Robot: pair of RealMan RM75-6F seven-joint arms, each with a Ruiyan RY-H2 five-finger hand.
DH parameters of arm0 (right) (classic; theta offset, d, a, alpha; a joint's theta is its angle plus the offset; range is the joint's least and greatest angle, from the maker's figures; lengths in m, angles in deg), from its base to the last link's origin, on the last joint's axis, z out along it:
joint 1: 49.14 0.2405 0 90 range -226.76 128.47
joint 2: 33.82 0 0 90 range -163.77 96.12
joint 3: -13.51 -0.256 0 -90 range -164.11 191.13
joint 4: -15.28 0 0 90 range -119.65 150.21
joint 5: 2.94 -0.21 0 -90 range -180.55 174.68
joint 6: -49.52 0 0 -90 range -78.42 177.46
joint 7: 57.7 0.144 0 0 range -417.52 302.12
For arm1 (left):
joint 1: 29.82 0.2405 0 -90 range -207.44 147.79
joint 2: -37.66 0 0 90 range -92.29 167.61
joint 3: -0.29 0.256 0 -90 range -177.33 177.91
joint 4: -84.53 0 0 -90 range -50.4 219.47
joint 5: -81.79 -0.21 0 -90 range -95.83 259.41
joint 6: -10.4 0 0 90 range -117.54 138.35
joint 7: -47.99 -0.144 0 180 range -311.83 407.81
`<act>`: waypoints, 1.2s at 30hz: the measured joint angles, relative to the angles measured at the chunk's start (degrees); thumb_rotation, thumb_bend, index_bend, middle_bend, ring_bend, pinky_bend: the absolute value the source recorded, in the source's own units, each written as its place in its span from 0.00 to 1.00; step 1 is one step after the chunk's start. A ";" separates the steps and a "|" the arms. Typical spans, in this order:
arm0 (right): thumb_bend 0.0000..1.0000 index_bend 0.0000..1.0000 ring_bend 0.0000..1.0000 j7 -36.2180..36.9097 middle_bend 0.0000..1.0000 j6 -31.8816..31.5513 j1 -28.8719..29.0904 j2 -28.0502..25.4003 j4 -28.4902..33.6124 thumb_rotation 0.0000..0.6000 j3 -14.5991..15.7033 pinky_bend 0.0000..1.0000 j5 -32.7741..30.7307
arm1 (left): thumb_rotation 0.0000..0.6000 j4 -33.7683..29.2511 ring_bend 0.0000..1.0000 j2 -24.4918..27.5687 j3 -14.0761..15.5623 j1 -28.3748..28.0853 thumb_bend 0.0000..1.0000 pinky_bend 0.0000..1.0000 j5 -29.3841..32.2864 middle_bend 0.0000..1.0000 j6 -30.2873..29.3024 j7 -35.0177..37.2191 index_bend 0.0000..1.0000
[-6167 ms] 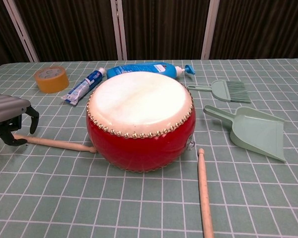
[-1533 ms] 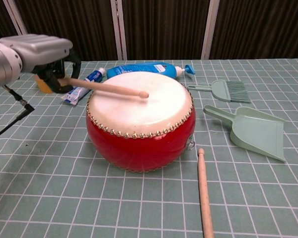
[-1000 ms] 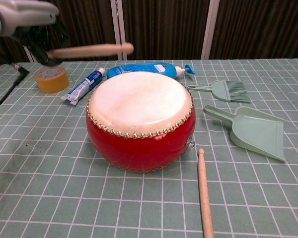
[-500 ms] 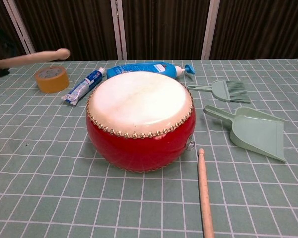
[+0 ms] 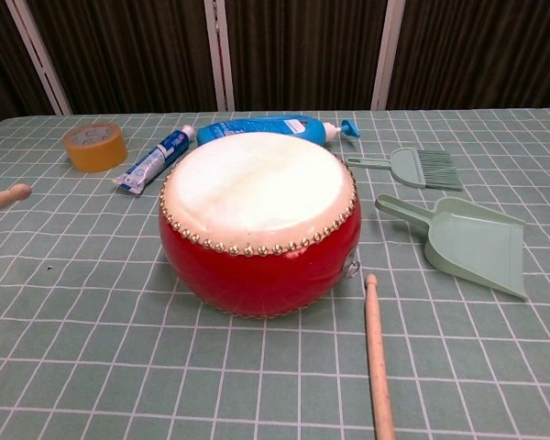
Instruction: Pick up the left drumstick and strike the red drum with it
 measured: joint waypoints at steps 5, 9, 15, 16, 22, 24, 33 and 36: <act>0.35 0.00 0.00 0.14 0.00 -0.05 -0.02 -0.06 -0.07 1.00 0.03 0.00 0.08 | 1.00 2.67 0.66 -2.61 -0.08 -0.20 0.47 0.71 1.88 0.63 1.62 -1.19 0.57; 0.35 0.00 0.00 0.30 0.00 -0.06 -0.04 -0.14 -0.03 1.00 0.06 0.00 0.12 | 1.00 3.71 0.49 -3.56 0.20 -0.37 0.39 0.57 2.94 0.46 2.22 -2.63 0.44; 0.35 0.00 0.00 0.31 0.00 0.02 -0.02 -0.17 -0.05 1.00 0.11 0.00 0.16 | 1.00 4.24 0.33 -3.98 -0.16 -0.56 0.30 0.45 4.38 0.29 2.91 -3.21 0.25; 0.35 0.00 0.00 0.28 0.00 -0.02 -0.03 -0.17 -0.03 1.00 0.12 0.00 0.18 | 1.00 4.12 0.32 -3.88 -0.25 -0.53 0.29 0.44 4.34 0.28 2.91 -3.07 0.24; 0.35 0.00 0.00 0.10 0.00 0.01 -0.04 -0.18 0.08 1.00 0.17 0.00 0.16 | 1.00 3.80 0.29 -3.43 -0.65 -0.15 0.29 0.39 3.68 0.26 2.88 -1.88 0.23; 0.35 0.00 0.00 0.07 0.00 0.04 -0.05 -0.20 0.08 1.00 0.18 0.00 0.12 | 1.00 3.91 0.27 -3.41 -0.83 0.07 0.29 0.37 3.23 0.25 2.80 -1.11 0.23; 0.35 0.00 0.00 0.11 0.00 0.60 0.06 -0.54 0.00 1.00 0.23 0.00 -0.19 | 1.00 1.84 0.15 -1.92 -1.19 3.04 0.22 0.29 -3.59 0.10 -0.22 5.45 0.08; 0.35 0.00 0.00 -0.06 0.00 0.24 -0.01 -0.61 -0.11 1.00 0.29 0.00 0.17 | 1.00 0.24 0.09 -0.18 -0.35 6.18 0.16 0.25 -10.07 0.03 -4.23 10.30 0.02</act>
